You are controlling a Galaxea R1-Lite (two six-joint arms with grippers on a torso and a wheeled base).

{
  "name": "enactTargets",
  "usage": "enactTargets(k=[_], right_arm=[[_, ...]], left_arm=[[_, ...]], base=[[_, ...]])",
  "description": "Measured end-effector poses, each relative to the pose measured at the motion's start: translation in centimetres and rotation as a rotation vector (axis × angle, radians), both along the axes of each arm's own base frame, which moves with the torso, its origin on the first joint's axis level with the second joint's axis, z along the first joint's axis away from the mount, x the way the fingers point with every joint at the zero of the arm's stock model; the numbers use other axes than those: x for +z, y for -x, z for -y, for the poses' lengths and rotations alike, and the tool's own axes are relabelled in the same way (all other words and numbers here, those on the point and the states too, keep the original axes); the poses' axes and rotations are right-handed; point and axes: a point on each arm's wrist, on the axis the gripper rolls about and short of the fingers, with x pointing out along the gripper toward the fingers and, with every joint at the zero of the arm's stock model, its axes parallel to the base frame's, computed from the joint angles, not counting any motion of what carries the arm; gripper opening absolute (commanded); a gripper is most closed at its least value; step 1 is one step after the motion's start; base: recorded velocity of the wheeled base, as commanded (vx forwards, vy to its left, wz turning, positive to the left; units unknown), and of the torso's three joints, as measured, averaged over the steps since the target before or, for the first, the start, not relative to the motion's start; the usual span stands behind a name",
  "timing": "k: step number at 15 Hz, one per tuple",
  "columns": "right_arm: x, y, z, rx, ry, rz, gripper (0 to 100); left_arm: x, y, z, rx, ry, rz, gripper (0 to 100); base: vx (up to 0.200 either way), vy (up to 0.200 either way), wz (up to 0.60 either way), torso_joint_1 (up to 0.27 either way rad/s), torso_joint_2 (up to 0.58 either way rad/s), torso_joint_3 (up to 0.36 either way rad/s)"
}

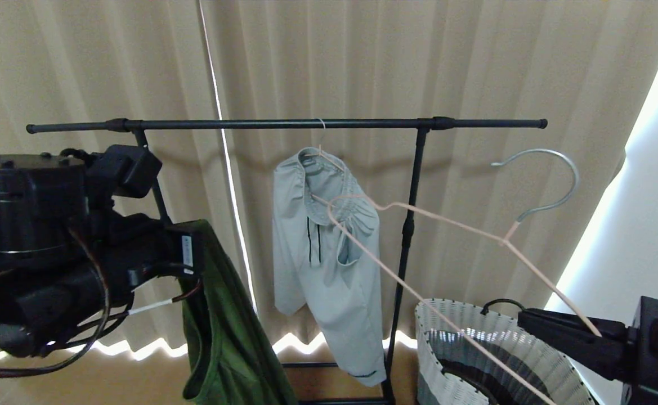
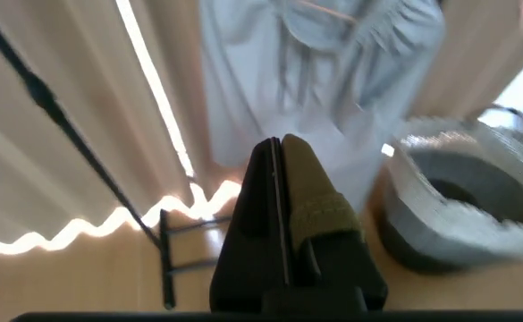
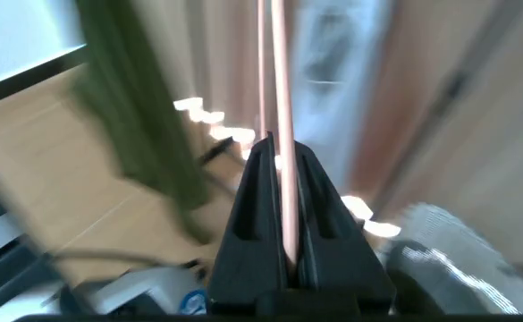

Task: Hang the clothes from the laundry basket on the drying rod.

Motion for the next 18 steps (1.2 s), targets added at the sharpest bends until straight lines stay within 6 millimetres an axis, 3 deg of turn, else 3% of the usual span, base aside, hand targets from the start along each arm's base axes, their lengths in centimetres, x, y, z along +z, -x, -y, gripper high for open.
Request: enactTargets(k=[5,10,18], right_arm=[[-0.6,0.3,-2.8,0.173,-0.028,-0.108,0],[-0.9,-0.1,-4.7,0.240,-0.007,-0.147,0],[-0.8,-1.5,-5.8,0.212,-0.036,-0.160,0]], left_arm=[[1.2,-3.3,3.5,0.049,0.060,0.035,0],[1.0,-4.7,5.7,0.042,0.058,0.036,0],[0.5,-4.8,5.8,0.088,0.030,0.028,0]], base=[[0.000,0.000,0.00,0.000,0.00,0.000],[0.000,0.000,0.00,0.000,0.00,0.000],[0.000,0.000,0.00,0.000,0.00,0.000]])
